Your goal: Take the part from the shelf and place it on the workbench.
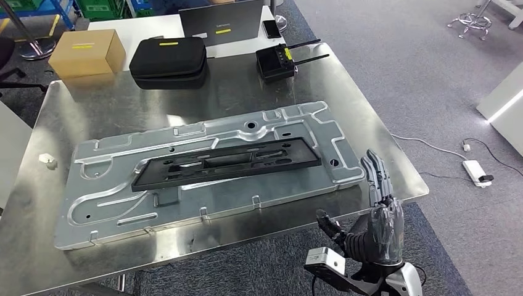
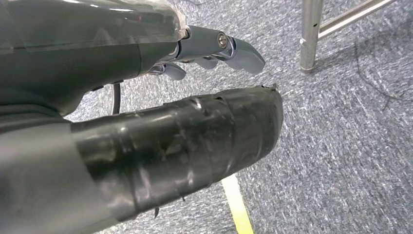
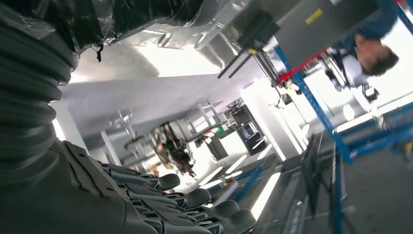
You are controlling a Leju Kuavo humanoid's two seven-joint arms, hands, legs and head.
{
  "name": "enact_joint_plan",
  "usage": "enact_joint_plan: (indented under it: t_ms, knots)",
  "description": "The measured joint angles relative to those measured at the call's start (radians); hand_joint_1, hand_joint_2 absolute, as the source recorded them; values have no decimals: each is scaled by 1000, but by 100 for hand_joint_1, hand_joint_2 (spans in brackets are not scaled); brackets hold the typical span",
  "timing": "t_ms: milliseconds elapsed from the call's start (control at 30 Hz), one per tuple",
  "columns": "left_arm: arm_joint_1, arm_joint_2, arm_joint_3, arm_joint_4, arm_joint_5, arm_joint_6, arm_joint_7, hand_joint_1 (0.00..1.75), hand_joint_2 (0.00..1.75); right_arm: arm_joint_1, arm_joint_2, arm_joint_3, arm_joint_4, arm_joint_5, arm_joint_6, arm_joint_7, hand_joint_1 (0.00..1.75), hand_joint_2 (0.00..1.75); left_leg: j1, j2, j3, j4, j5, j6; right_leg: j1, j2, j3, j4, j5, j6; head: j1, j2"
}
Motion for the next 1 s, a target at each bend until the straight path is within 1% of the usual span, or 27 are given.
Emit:
enact_joint_plan:
  t_ms: [33,67,133,167,200,267,300,333,367,400,433,467,500,533,600,633,667,700,733,767,800,833,867,900,933,967,1000]
  knots:
    - [-1,0,0,0,0,0,0,0,0,3,8,-2,-5,-5,-5,-6,0,175,-2,0,-1,1,-1,-6,2,0,7,-19,1,-3,0,0]
    - [-1,0,0,0,0,0,0,0,0,6,15,-4,-9,-15,-13,-14,0,175,-3,0,-2,1,0,-13,6,1,7,-21,0,-7,0,0]
    - [-1,0,1,0,0,0,0,0,0,13,32,-9,-22,-50,-40,-43,0,87,-2,0,-3,4,-4,-25,3,1,7,-26,5,-20,-1,0]
    - [-1,0,2,0,0,0,0,0,0,15,43,-10,-30,-75,-58,-61,0,44,-1,0,-10,22,-19,-29,1,0,7,-29,7,-27,-1,0]
    - [-1,0,3,0,0,1,1,0,0,18,55,-11,-39,-99,-73,-78,0,0,0,0,-27,60,-45,-33,-1,-1,7,-32,10,-34,-1,0]
    - [-1,-1,7,0,0,2,5,0,0,26,77,-12,-53,-132,-90,-99,0,0,2,0,-83,188,-115,-37,2,-4,6,-32,11,-42,-2,0]
    - [0,-2,9,0,0,3,7,0,0,30,84,-12,-57,-141,-92,-104,0,0,2,0,-110,250,-141,-39,4,-4,5,-32,11,-43,-2,0]
    - [1,-3,11,0,-1,5,10,0,0,35,90,-13,-60,-150,-93,-109,0,0,2,0,-125,286,-148,-38,6,-4,4,-30,11,-44,-2,0]
    - [1,-4,13,0,-1,7,13,0,0,39,96,-13,-63,-159,-94,-114,0,0,2,0,-121,284,-136,-37,8,-4,4,-29,11,-44,-2,0]
    - [1,-4,14,0,-2,11,16,0,0,43,103,-13,-65,-172,-95,-122,0,0,2,0,-99,241,-107,-33,9,-3,4,-28,11,-44,-2,0]
    - [1,-4,15,0,-3,16,19,0,0,47,110,-13,-68,-185,-97,-131,0,0,1,0,-63,171,-71,-28,10,-3,6,-27,11,-44,-2,0]
    - [0,-4,16,0,-6,21,22,0,0,51,116,-13,-72,-200,-100,-141,0,0,-2,0,-27,99,-44,-22,14,-2,6,-25,10,-43,-2,0]
    - [0,-4,16,0,-8,26,25,0,0,55,123,-13,-75,-214,-103,-151,0,0,-4,0,-1,45,-25,-18,15,-2,5,-24,11,-40,-2,0]
    - [-1,-5,16,0,-11,30,27,0,0,59,129,-13,-79,-227,-105,-161,0,0,-6,0,12,14,-17,-14,16,-3,4,-22,11,-36,-2,0]
    - [-1,-6,16,0,-15,36,31,0,0,68,138,-13,-86,-248,-107,-178,0,0,-8,0,13,4,-12,-8,16,-3,1,-22,16,-27,-1,0]
    - [0,-8,16,0,-17,38,33,0,0,72,142,-14,-90,-256,-108,-185,0,0,-6,1,12,0,-7,-4,15,-2,0,-20,14,-22,-1,0]
    - [0,-10,16,0,-18,39,34,0,0,76,145,-14,-94,-261,-108,-190,0,0,-4,3,11,-5,-1,3,15,-1,-4,-10,1,-18,-1,0]
    - [-1,-12,16,0,-19,40,35,0,0,80,147,-15,-98,-265,-109,-194,0,0,-1,6,8,-10,5,10,14,-1,-14,18,-25,-13,0,0]
    - [-1,-14,17,0,-19,41,36,0,0,83,148,-15,-101,-268,-109,-196,0,0,1,8,3,-12,11,15,12,0,-32,66,-64,-9,1,0]
    - [-2,-14,17,0,-19,41,36,0,0,87,149,-16,-102,-270,-109,-198,0,0,0,9,-4,-13,15,19,9,0,-55,129,-108,-5,1,0]
    - [-2,-14,17,0,-19,42,36,0,0,92,150,-16,-103,-271,-109,-199,0,0,0,10,-12,-12,20,20,6,0,-77,193,-144,-1,2,0]
    - [-2,-13,17,0,-19,42,37,0,0,96,150,-16,-103,-272,-109,-200,0,0,0,11,-20,-11,24,19,3,-1,-88,237,-161,3,2,0]
    - [-2,-13,17,0,-19,42,38,0,0,99,151,-16,-103,-273,-109,-201,0,0,0,11,-27,-9,29,17,0,-1,-82,246,-158,6,2,0]
    - [-2,-13,17,0,-20,41,38,0,0,101,152,-16,-103,-274,-108,-202,0,0,0,11,-33,-6,32,14,-3,-1,-56,215,-137,7,2,0]
    - [-2,-13,17,0,-20,40,39,0,0,102,154,-16,-103,-274,-108,-202,0,0,0,11,-39,-2,35,11,-5,-1,-13,150,-107,7,2,0]
    - [-1,-13,17,0,-20,39,39,0,0,103,156,-16,-103,-274,-109,-203,0,0,0,11,-45,2,38,6,-6,-2,33,73,-86,6,2,0]
    - [-1,-13,17,0,-21,38,39,0,0,104,159,-16,-103,-274,-109,-203,0,0,0,10,-49,6,42,1,-4,-1,67,16,-67,4,1,0]
